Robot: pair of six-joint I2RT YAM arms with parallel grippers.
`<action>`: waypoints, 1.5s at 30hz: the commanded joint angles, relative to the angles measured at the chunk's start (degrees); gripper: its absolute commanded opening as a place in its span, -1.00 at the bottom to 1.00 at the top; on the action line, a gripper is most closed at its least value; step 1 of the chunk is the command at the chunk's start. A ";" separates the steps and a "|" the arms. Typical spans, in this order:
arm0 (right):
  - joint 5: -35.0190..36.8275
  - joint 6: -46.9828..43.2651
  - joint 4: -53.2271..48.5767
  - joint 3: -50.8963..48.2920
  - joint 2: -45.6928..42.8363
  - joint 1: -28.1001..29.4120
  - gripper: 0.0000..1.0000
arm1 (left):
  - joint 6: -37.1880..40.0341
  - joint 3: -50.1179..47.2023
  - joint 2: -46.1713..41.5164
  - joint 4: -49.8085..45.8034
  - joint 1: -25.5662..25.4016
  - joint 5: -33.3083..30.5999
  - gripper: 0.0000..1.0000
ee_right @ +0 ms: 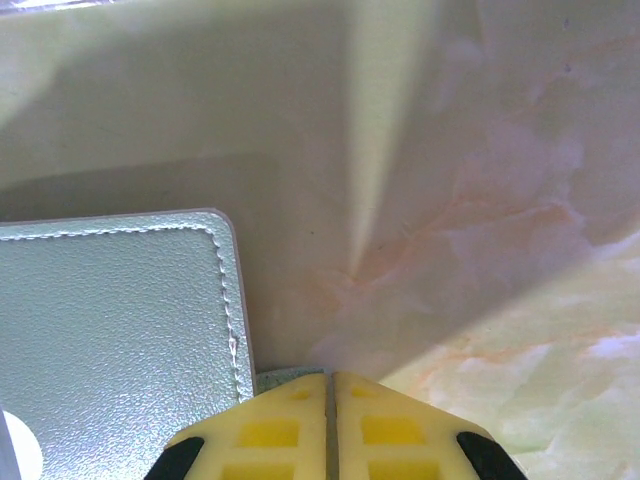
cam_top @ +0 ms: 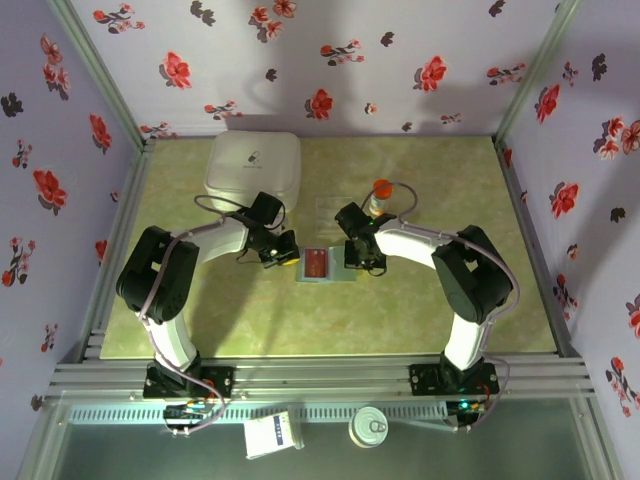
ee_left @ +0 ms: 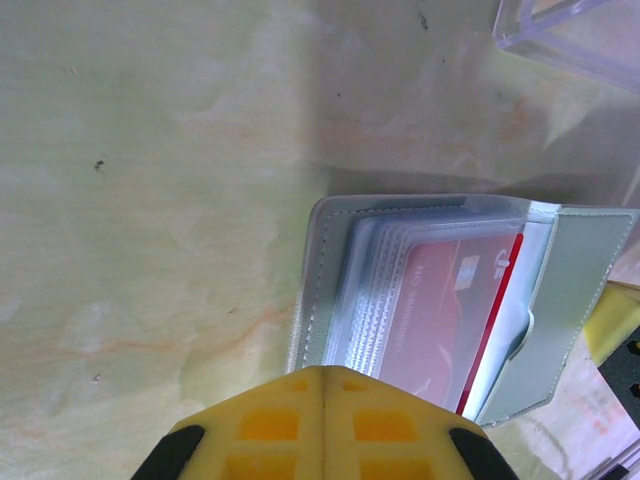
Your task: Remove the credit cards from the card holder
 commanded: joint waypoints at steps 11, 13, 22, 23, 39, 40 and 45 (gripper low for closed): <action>-1.49 -1.37 0.05 2.39 2.61 -0.43 -1.00 | 0.03 -2.27 0.63 -1.45 -0.22 -0.76 -1.00; -1.03 -1.36 -0.51 2.28 2.56 -0.42 -1.00 | 0.46 -2.32 0.88 -2.81 0.08 -1.76 -1.00; 1.19 -1.75 -3.63 1.65 1.13 -0.69 -1.00 | 2.60 -3.90 2.72 -4.32 2.28 -3.24 -1.00; 1.35 -1.66 -3.86 1.49 0.79 -0.77 -1.00 | 2.73 -4.08 2.85 -4.24 2.48 -3.16 -1.00; 0.84 -1.68 -10.51 4.06 -2.45 -1.04 -0.29 | 2.83 -2.27 -0.70 -6.11 3.09 -2.90 -1.00; 0.89 -1.65 -10.91 4.14 -3.09 -1.04 -0.27 | 2.85 -2.09 -1.19 -6.29 3.11 -2.82 -1.00; 2.41 -1.46 -14.64 5.27 -5.70 -1.06 -0.17 | 2.84 -0.17 -2.74 -7.17 3.04 -1.86 -1.00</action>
